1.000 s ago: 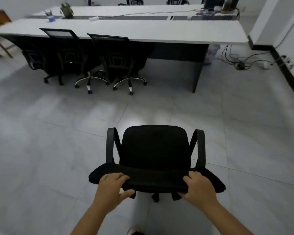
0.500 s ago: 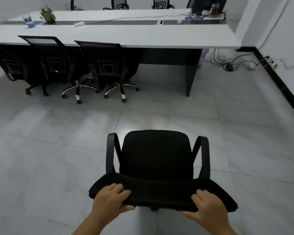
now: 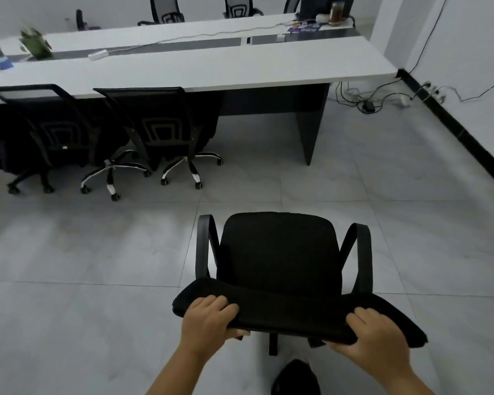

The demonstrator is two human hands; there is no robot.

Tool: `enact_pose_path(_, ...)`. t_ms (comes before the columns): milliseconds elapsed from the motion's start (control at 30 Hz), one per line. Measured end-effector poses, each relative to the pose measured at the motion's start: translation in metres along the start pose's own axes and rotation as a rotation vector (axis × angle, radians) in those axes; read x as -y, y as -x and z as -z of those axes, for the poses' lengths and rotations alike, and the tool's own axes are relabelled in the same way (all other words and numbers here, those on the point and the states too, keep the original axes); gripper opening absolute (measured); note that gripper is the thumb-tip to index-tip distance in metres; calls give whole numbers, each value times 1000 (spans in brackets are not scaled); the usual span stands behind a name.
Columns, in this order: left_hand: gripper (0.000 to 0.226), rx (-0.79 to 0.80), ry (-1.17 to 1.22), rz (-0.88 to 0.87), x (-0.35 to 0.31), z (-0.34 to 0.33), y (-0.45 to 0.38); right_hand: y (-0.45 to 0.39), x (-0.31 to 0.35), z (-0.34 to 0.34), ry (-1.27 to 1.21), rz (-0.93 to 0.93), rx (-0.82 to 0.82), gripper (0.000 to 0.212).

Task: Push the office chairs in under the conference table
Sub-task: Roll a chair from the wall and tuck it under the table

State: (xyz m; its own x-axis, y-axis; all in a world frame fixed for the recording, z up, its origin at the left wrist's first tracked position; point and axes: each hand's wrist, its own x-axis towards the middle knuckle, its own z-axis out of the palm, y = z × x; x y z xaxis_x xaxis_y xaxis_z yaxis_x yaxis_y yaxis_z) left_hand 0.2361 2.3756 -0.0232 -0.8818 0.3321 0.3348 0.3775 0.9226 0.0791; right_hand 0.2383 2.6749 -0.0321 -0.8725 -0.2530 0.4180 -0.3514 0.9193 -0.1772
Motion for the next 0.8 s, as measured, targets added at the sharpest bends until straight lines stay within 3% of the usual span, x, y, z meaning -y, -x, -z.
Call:
enact_pose_path(133, 68, -47, 18, 12, 23, -20, -52, -53, -17, -16, 52, -25, 94, 46)
enact_pose_path(233, 71, -10, 23, 13, 39, -30, -98, -94, -35, -27, 21, -83, 205, 47)
enact_pose_path(800, 70, 13, 42, 8, 105, -103, -309, -305, -143, -98, 11, -74, 128, 42)
